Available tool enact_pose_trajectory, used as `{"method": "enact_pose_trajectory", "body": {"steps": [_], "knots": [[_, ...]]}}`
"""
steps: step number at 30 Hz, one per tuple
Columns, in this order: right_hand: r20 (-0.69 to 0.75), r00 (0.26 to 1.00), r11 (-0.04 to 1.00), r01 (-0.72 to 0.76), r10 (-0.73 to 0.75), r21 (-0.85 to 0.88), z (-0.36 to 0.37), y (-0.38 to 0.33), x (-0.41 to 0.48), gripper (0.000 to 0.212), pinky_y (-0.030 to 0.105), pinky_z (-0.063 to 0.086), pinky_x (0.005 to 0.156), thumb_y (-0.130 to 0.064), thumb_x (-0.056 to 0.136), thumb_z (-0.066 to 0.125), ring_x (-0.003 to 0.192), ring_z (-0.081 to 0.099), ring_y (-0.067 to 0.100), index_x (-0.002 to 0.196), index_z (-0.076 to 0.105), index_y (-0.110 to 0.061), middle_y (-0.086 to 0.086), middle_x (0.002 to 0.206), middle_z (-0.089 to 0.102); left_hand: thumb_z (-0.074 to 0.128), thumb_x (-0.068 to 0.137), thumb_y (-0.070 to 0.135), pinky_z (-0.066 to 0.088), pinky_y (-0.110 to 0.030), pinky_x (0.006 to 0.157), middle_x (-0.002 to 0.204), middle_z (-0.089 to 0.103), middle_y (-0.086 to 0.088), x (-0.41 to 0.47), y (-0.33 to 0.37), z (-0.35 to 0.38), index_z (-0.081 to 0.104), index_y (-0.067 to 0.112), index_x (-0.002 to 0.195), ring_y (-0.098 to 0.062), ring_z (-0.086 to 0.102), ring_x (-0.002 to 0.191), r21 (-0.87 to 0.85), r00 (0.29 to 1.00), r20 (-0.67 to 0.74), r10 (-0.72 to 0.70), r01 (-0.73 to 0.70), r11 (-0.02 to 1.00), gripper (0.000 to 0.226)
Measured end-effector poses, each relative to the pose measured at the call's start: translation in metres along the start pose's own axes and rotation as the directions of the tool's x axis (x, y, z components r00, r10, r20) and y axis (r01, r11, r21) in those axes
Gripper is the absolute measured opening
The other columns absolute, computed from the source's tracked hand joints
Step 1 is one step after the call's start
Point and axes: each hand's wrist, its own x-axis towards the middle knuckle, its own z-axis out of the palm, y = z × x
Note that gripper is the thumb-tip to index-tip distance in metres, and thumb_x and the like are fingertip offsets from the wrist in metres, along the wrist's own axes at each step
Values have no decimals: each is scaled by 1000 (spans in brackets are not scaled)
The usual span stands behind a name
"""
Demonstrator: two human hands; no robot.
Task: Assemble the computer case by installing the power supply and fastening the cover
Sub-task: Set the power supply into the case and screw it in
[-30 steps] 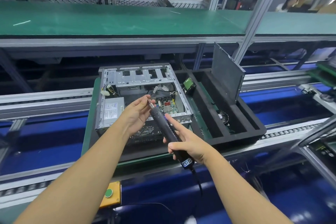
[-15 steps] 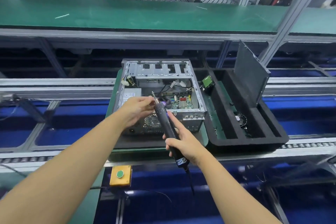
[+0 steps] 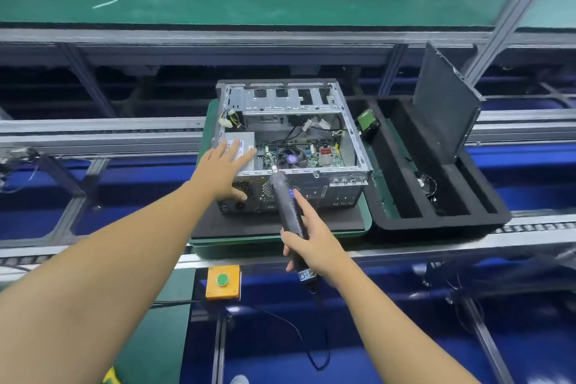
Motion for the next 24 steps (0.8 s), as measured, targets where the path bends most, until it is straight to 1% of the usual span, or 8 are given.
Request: {"method": "enact_pose_trajectory", "body": {"steps": [4,6,8,10,14,16,22,24], "knots": [[-34,999,999,-31,31,-23,17,2,-1,85,36,61,60,-26,84,68,66,65,15,136,27,-79,-3,96,69,68,84,55,15,-44,121,167,6,-6,2,-2,11,5,38,158,-28,8,153,-30,993,-116,5,-9,1000,98],[-31,998,998,-52,51,-33,24,5,-5,83,36,60,59,-27,85,67,62,64,16,135,26,-80,-1,89,69,69,83,57,18,-45,119,166,12,-6,4,-5,11,10,40,157,-26,12,151,-38,991,-130,22,-27,999,96],[-20,997,997,-70,69,-28,28,8,-9,84,36,59,58,-25,86,65,61,63,15,140,26,-75,-3,82,70,68,73,72,26,-50,112,160,23,-8,8,-9,5,16,44,154,-28,23,146,-42,992,-124,38,-43,998,100],[-11,996,996,-84,84,-27,31,10,-12,86,35,58,57,-23,89,64,58,63,16,151,22,-64,-3,79,70,61,54,91,30,-53,107,154,27,-11,18,-14,-9,17,44,151,-33,28,139,-10,997,-46,55,-56,998,117],[-17,995,995,-96,95,-28,34,16,-13,86,35,59,58,-25,87,65,63,65,20,151,22,-64,-3,76,70,52,29,102,9,-64,115,163,-23,-6,43,-22,-24,-19,44,152,-40,-9,150,12,975,211,66,-70,997,154],[-23,994,994,-103,102,-21,36,19,-14,85,37,59,58,-28,86,66,67,65,25,147,24,-68,2,78,70,54,30,103,2,-66,115,163,-27,-4,50,-25,-21,-25,46,149,-35,-17,151,0,963,252,93,-96,995,154],[-28,990,991,-136,135,-1,47,32,-24,84,38,59,60,-29,85,67,72,65,23,146,25,-71,4,84,69,64,46,88,-4,-59,117,165,-3,-13,54,-30,-18,4,52,149,-35,0,152,-36,984,119,133,-130,991,125],[-26,990,990,-142,142,4,51,33,-27,85,37,59,61,-27,89,66,71,64,22,149,23,-67,3,83,69,66,47,85,1,-55,117,161,9,-16,54,-27,-20,16,54,145,-37,10,149,-28,984,93,154,-152,988,115]]}}
